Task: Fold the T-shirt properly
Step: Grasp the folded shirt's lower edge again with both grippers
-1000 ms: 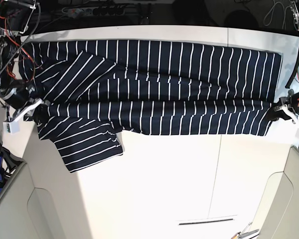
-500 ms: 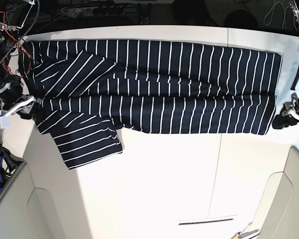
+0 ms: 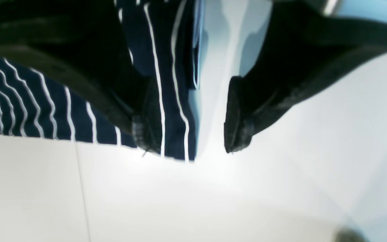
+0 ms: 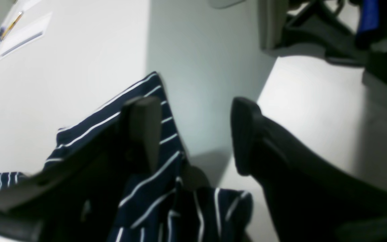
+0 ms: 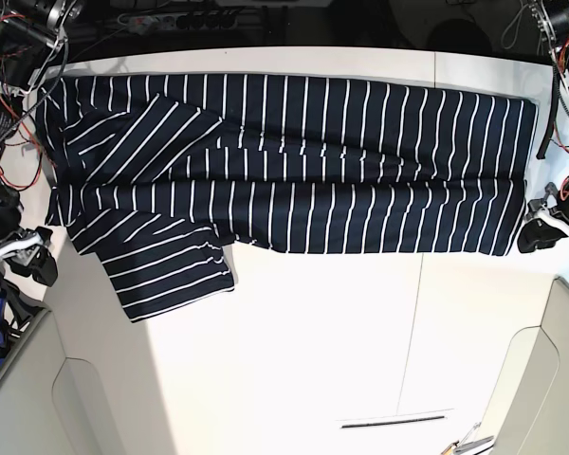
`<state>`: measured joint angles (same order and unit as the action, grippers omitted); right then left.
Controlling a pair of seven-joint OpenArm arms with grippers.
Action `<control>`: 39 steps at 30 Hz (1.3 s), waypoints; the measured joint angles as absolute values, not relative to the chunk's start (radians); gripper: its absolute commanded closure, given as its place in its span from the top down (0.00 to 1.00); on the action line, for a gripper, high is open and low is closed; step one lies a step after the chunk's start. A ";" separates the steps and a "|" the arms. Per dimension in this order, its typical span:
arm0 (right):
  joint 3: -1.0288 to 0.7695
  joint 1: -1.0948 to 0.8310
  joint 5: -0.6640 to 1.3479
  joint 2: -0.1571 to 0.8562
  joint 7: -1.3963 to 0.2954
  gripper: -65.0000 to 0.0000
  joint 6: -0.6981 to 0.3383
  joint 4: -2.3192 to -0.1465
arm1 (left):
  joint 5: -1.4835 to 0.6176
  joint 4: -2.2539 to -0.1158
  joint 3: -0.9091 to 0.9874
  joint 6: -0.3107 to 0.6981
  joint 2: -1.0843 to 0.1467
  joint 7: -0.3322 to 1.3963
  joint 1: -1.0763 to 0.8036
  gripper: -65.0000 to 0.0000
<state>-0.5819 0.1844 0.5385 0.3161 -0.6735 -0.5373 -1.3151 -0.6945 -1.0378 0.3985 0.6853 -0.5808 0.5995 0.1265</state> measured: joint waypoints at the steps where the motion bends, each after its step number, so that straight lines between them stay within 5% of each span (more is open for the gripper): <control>1: -0.580 0.197 0.535 0.316 -0.673 0.51 -0.537 -1.290 | -0.693 -1.010 0.393 0.686 -0.576 0.600 0.141 0.51; 10: -0.571 0.284 0.533 0.316 -0.647 0.51 -0.548 -1.083 | -0.660 -0.820 0.237 0.685 -0.574 0.579 0.281 0.51; 19: -0.456 0.366 0.421 0.302 -0.493 0.51 -0.549 -0.927 | -0.648 -0.815 0.209 0.662 -0.559 0.546 0.283 0.51; 34: -0.340 0.432 0.407 0.201 -0.475 0.50 -0.572 -0.792 | -0.659 -0.816 0.209 0.690 -0.543 0.605 0.289 0.45; 36: -0.340 0.432 0.407 0.186 -0.478 0.39 -0.573 -0.792 | -0.656 -0.816 0.209 0.690 -0.543 0.612 0.289 0.32; 39: -0.338 0.432 0.385 0.177 -0.489 0.05 -0.573 -0.792 | -0.653 -0.816 0.209 0.690 -0.543 0.619 0.289 0.11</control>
